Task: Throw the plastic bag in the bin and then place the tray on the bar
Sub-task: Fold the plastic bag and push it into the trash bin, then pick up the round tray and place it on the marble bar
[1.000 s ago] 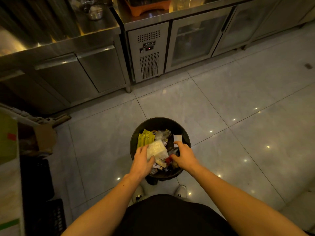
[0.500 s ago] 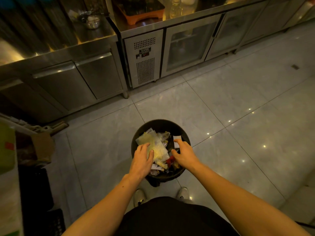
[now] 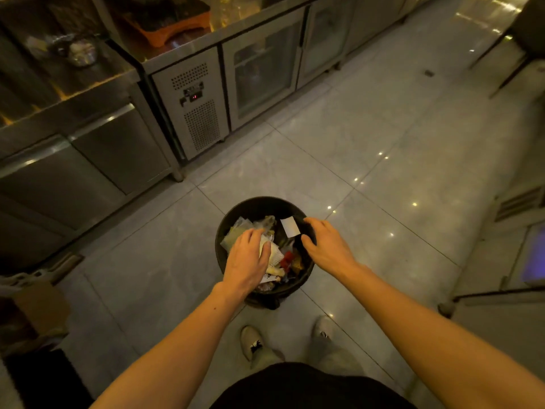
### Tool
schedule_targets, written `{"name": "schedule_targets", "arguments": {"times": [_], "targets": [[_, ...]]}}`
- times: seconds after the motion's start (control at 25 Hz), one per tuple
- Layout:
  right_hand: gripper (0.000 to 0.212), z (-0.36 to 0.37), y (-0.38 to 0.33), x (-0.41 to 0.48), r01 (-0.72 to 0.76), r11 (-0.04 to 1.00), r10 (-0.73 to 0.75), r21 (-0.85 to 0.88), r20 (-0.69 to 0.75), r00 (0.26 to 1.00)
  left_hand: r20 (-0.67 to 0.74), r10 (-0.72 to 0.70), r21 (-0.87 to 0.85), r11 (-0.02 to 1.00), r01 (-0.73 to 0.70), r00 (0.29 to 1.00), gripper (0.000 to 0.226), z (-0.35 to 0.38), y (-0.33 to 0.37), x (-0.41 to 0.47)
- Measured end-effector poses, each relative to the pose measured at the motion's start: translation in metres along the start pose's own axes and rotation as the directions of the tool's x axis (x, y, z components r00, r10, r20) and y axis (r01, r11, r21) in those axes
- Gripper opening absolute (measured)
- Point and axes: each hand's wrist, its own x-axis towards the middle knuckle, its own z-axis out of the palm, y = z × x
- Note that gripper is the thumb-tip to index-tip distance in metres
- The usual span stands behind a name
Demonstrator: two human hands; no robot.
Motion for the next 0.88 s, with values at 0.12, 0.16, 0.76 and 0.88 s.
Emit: {"name": "schedule_targets", "arguments": {"times": [0.12,0.16,0.76,0.88], "targets": [[0.047,-0.018,0.01,-0.016,0.006,0.998,-0.01,-0.062,-0.07,0.997,0.011,0.06,0.019,0.998,-0.06,0.998,0.047,0.002,0.02,0.008],[0.048,-0.026,0.018,-0.024,0.002,0.996,-0.012,-0.094,-0.102,0.995,0.016,0.096,0.027,0.995,-0.096,0.995,0.047,0.005,0.032,0.009],[0.051,-0.153,0.265,-0.313,-0.478,0.873,0.441,0.098,-0.578,0.687,0.296,0.703,-0.122,0.7,-0.704,0.647,0.046,0.181,0.343,-0.097],[0.05,-0.153,0.307,-0.396,-0.578,0.8,0.534,0.163,-0.634,0.559,0.376,0.781,-0.166,0.587,-0.793,0.499,0.046,0.226,0.4,-0.146]]}}
